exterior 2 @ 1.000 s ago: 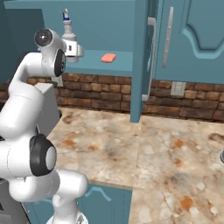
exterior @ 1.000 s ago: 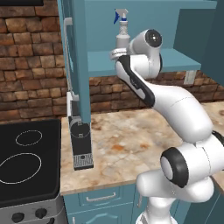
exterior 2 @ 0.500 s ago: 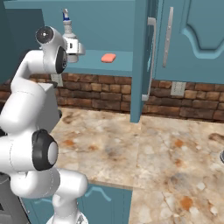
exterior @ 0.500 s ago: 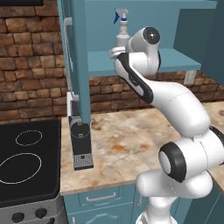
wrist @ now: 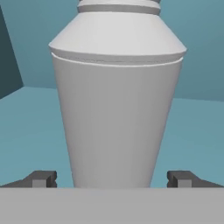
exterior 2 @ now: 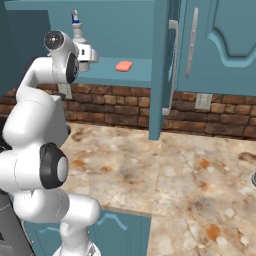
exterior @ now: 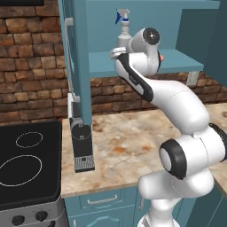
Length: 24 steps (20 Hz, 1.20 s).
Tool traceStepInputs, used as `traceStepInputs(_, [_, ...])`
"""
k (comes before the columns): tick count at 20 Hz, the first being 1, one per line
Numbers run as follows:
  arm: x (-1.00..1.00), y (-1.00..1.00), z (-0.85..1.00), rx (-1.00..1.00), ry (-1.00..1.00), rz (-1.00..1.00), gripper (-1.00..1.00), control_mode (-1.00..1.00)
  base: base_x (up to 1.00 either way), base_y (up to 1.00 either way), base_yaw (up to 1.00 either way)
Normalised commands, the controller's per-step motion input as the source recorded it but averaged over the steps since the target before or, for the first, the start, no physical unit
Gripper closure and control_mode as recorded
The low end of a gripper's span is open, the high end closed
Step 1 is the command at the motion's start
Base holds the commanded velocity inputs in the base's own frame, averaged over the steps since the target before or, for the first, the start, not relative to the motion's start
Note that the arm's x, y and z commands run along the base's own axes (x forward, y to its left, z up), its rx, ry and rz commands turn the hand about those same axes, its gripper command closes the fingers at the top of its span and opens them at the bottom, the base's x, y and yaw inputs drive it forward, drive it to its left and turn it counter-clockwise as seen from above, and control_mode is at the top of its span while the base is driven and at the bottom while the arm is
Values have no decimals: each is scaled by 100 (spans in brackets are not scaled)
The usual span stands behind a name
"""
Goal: Locate and retrieve the spray and bar soap from the cabinet. Place them next to the sink.
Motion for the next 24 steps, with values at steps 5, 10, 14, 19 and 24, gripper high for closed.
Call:
traceStepInputs(5, [17, 1, -1, -1, 0, 0, -100, -100, 0, 0, 0])
traceStepInputs(10, [12, 0, -2, 0, 0, 0, -100, -100, 0, 0, 0])
traceStepInputs(14, [0, 0, 0, 0, 0, 0, 100, -100, 0, 0, 0])
traceStepInputs(19, [0, 1, 0, 0, 0, 0, 100, -100, 0, 0, 0])
traceStepInputs(24, [-8, 1, -2, 0, -1, 0, 100, -100, 0, 0, 0])
